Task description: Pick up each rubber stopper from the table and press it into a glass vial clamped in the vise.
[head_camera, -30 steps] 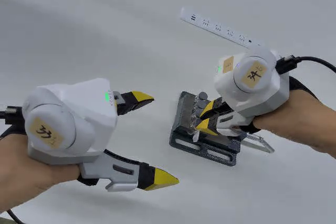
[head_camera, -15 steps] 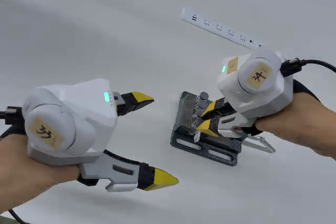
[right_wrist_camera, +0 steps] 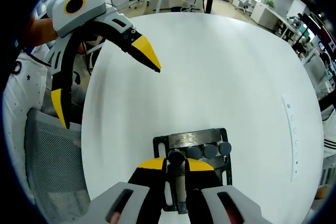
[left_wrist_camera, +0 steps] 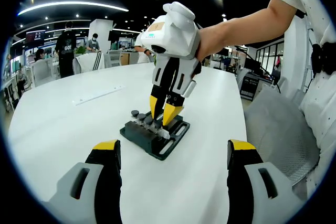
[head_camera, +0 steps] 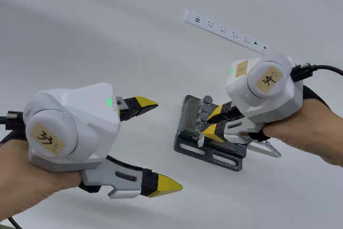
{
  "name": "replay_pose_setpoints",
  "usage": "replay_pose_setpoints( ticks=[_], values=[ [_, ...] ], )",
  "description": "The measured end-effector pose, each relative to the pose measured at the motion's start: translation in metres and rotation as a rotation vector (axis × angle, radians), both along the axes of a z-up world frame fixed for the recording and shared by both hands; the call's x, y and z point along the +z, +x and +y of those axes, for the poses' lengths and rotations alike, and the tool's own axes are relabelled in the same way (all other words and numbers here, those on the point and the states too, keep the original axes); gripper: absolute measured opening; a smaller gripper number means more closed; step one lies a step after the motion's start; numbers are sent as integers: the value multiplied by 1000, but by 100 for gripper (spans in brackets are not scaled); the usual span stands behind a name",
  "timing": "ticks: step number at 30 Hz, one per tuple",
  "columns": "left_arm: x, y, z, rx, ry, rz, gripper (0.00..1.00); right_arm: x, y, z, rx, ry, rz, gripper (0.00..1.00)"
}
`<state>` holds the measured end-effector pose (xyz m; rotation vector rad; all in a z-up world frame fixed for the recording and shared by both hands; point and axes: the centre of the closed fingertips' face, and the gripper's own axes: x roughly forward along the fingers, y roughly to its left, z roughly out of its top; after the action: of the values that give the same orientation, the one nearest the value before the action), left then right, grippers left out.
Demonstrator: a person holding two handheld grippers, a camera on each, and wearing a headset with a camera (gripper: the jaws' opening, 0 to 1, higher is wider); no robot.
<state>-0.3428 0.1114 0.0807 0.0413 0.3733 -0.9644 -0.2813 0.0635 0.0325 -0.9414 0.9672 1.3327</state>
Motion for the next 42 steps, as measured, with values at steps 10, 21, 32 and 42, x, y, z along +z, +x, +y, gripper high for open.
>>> replay_pose_setpoints(
  ticks=[10, 21, 32, 42],
  values=[
    [-1, -2, 0, -6, 3, 1, 82, 7, 1, 2, -10, 36, -1, 4],
    [-3, -2, 1, -8, 7, 5, 82, 2, -2, 0, -6, 25, 16, 3],
    [-5, -3, 0, -11, 8, 10, 82, -3, -2, 0, -3, 21, 26, 3],
    [-6, -1, 0, -10, 4, 11, 82, -3, 2, -1, -36, 25, 74, 2]
  ],
)
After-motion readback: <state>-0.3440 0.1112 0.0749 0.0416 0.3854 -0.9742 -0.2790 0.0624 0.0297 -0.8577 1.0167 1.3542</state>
